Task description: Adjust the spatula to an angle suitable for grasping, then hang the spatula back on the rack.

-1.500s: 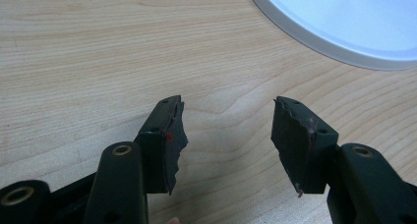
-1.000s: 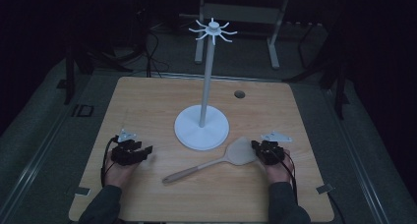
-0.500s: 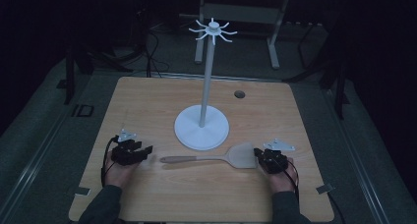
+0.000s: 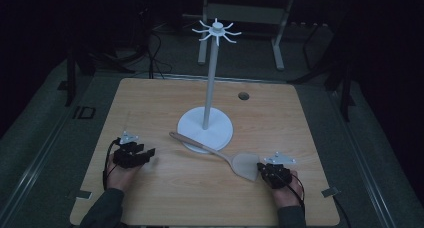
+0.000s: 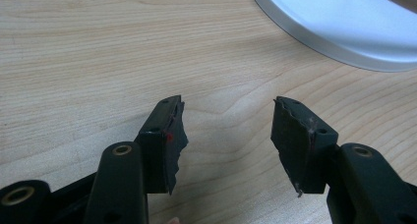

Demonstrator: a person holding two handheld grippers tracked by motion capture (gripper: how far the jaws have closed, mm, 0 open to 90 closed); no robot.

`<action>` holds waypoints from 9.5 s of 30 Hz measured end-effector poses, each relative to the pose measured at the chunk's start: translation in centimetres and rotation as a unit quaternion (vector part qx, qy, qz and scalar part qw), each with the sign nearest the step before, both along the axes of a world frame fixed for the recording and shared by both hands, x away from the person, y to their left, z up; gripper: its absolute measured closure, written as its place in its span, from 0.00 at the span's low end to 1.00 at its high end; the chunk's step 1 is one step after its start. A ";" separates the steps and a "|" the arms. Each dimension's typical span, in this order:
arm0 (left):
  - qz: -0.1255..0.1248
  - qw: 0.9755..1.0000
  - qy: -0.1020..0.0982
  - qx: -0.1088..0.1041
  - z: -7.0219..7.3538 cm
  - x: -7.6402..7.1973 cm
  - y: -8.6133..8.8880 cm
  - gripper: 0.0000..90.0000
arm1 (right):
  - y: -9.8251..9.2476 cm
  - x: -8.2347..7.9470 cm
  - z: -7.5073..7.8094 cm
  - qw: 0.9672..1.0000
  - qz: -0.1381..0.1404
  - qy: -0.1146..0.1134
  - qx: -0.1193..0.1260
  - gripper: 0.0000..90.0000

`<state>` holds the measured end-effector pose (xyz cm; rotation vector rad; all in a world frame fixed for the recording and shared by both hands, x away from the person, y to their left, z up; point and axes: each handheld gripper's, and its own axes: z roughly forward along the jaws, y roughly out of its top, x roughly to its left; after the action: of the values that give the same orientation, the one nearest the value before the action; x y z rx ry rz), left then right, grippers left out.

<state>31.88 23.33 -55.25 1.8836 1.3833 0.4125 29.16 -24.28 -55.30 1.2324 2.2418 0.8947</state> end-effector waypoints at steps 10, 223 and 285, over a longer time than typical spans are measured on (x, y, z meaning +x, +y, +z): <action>-0.002 1.000 0.001 0.002 -0.1 0.0 -0.1 0.51 | 0.5 -1.4 1.2 1.000 0.026 -0.005 -0.008 1.00; -0.004 1.000 0.003 -0.010 -0.1 0.3 -0.2 0.51 | 5.8 6.2 11.6 0.989 0.122 -0.077 0.018 0.84; -0.001 1.000 0.003 -0.015 -0.1 0.4 -0.1 0.51 | 6.7 6.6 16.9 0.976 0.114 -0.159 0.099 0.84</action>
<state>32.26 23.25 -55.30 1.8622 1.3838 0.3830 35.73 -17.61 -38.42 0.8448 2.0982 1.3272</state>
